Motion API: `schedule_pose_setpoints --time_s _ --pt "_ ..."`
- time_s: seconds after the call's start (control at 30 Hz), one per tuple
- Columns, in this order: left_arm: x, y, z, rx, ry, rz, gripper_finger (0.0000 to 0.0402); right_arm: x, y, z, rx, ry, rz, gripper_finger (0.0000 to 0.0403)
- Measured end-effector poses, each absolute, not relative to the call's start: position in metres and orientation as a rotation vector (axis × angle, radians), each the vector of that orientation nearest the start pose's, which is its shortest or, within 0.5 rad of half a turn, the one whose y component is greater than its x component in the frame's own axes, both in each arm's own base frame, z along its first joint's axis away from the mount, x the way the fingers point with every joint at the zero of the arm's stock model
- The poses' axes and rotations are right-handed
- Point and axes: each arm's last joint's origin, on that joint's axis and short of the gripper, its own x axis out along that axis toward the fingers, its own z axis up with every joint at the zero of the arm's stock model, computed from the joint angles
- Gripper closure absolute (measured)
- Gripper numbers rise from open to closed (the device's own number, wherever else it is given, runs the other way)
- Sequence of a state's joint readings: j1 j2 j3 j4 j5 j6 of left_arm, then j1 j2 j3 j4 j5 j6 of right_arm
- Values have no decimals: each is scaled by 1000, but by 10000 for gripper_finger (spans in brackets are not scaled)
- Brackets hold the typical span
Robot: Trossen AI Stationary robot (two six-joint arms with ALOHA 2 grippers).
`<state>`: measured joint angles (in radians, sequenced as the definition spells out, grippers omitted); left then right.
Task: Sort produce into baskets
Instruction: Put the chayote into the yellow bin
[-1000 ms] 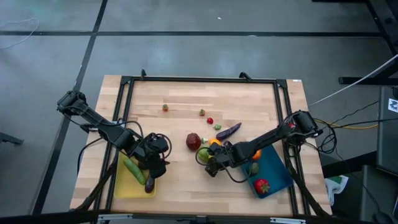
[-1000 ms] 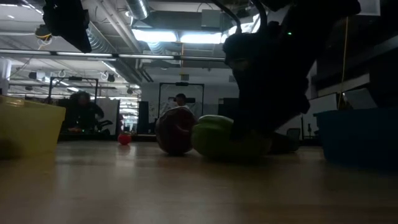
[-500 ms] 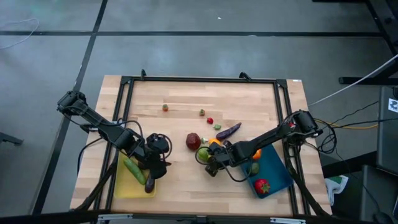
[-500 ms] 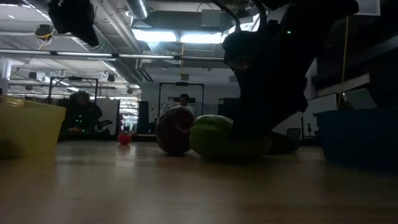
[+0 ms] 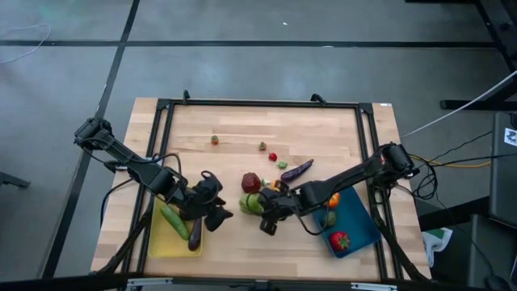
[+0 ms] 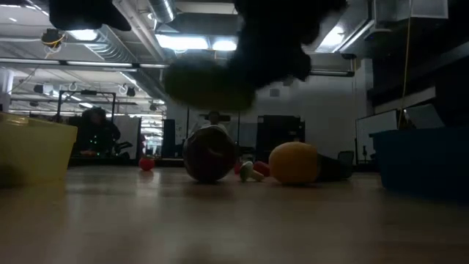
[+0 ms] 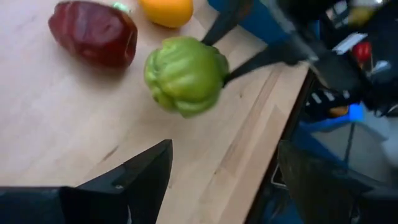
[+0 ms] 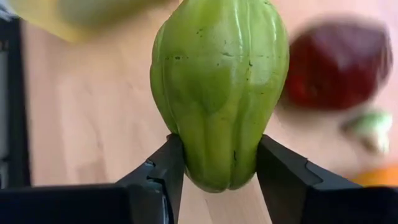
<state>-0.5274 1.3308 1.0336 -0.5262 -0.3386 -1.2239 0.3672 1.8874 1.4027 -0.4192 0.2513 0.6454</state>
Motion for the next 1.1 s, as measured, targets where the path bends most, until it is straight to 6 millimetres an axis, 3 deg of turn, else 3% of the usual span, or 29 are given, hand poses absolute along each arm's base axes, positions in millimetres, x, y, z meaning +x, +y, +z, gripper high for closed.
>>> schedule_pose_setpoints --time_s 0.3,0.73,1.1 --pt "241 -129 276 -899 725 325 116 394 143 250 217 754 -102 241" --pt "241 -130 276 -844 730 301 116 386 167 254 91 695 -90 241" --pt "245 -132 281 -881 672 272 116 391 168 260 76 617 -88 241"
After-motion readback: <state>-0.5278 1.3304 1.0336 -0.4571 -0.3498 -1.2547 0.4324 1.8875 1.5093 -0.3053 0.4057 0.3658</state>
